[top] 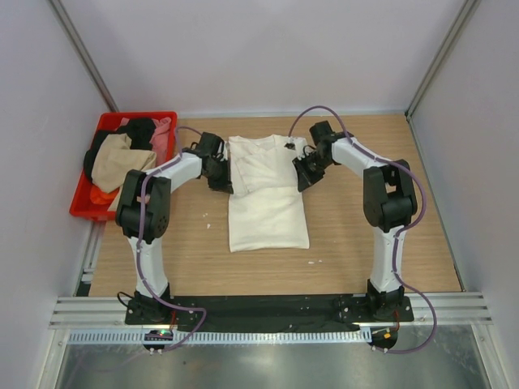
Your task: Fold and stack the t-shirts
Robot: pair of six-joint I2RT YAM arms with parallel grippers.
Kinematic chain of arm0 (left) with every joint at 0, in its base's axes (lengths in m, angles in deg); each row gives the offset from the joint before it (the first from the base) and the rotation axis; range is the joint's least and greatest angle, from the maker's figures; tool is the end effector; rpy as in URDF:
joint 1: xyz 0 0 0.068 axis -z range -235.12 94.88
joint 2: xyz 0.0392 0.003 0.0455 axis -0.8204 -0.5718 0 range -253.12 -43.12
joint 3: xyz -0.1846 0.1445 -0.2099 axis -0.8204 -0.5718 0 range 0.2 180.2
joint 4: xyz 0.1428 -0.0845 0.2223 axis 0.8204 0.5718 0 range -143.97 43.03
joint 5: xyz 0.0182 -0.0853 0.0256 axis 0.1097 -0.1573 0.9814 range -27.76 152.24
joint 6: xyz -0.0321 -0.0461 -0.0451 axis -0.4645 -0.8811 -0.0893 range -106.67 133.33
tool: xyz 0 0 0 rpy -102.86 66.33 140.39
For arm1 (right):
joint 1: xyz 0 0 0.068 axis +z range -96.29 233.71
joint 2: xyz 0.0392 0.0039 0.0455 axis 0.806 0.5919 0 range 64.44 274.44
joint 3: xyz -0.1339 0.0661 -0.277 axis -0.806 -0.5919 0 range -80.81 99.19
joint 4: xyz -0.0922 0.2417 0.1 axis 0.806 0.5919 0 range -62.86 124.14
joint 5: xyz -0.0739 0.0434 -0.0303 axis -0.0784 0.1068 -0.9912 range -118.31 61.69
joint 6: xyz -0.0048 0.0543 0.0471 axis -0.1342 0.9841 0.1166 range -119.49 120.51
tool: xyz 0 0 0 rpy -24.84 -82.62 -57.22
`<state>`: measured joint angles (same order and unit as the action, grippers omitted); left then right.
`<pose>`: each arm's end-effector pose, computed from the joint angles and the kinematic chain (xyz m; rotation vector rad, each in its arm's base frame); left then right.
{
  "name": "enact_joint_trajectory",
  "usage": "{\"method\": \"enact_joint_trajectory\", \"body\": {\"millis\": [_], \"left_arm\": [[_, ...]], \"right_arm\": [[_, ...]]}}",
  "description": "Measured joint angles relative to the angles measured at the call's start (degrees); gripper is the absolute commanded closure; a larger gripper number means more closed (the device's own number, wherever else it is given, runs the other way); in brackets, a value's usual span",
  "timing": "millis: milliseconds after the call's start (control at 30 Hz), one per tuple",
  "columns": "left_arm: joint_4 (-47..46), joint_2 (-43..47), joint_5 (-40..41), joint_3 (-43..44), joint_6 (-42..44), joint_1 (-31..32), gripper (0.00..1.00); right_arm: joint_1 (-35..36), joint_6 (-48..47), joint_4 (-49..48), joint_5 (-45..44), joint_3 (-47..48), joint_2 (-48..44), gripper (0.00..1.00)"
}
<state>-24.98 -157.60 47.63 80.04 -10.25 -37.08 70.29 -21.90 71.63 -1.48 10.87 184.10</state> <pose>0.4282 -0.1552 0.1755 -0.0503 2.7487 -0.5578 0.4425 0.1598 0.1891 -1.0122 2.5558 0.6331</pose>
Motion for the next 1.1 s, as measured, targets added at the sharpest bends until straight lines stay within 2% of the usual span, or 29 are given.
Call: {"method": "enact_joint_trajectory", "body": {"millis": [633,1100], "left_arm": [[-7.89,2.4,1.44,-5.73,-8.96,-1.42,1.0],[-11.76,5.16,4.24,-8.15,-11.67,-1.42,1.0]], "right_arm": [[-1.18,1.46,-2.49,-0.37,-2.03,-0.02,0.99],[-1.57,2.23,-3.17,-0.94,-2.14,-0.04,0.99]]}}
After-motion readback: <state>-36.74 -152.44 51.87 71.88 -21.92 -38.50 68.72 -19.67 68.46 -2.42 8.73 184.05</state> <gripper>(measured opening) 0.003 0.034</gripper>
